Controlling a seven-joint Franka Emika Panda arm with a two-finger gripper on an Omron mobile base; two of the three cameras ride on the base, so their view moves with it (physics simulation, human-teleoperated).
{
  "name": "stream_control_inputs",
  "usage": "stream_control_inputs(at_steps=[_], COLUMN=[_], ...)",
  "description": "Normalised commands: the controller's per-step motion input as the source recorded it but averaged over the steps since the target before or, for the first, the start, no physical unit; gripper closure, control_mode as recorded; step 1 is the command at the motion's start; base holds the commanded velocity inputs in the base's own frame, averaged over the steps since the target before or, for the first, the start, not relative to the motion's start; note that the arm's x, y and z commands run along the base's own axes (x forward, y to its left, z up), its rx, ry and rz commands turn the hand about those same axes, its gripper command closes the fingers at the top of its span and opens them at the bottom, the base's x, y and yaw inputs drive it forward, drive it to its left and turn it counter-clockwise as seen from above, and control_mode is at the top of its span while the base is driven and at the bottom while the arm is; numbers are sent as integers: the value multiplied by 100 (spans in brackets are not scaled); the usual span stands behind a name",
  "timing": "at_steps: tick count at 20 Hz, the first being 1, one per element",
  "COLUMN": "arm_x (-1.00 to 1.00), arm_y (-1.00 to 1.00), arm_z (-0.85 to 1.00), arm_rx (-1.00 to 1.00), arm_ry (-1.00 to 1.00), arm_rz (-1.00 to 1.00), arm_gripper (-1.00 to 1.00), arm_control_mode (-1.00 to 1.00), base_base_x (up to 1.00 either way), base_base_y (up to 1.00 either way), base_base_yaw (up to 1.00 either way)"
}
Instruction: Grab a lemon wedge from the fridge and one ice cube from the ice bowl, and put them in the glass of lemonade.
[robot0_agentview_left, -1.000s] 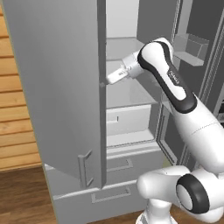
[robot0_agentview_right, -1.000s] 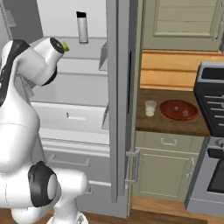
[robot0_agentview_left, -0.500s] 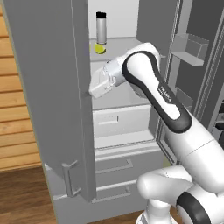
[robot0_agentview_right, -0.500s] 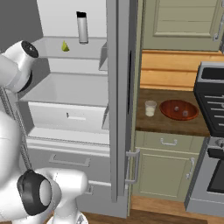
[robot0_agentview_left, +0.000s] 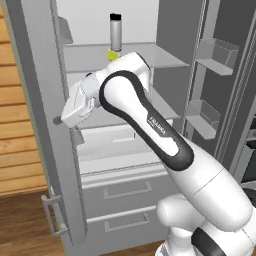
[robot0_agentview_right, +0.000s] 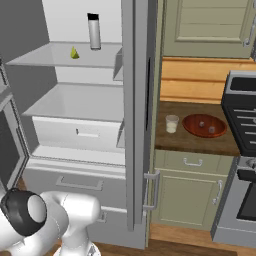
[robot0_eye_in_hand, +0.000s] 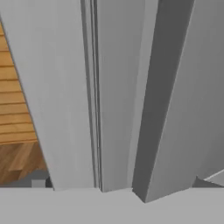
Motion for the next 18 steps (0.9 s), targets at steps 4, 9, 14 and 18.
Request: stream_control_inputs(at_steps=[4,9,14,18], arm_x=[0,0,-1,-36], arm_y=[100,76,7,-46], arm_z=[2,0,9,29], arm_rx=[-1,-1,-1,1], arm_ry=[-8,-6,0,0], arm_rz=[0,0,0,-3], arm_gripper=[-100,-100,-100,-100], arm_control_mode=[-100,-100,-100,-100], base_base_x=[0,0,0,0], base_base_y=[0,0,0,0], base_base_yaw=[0,0,0,0])
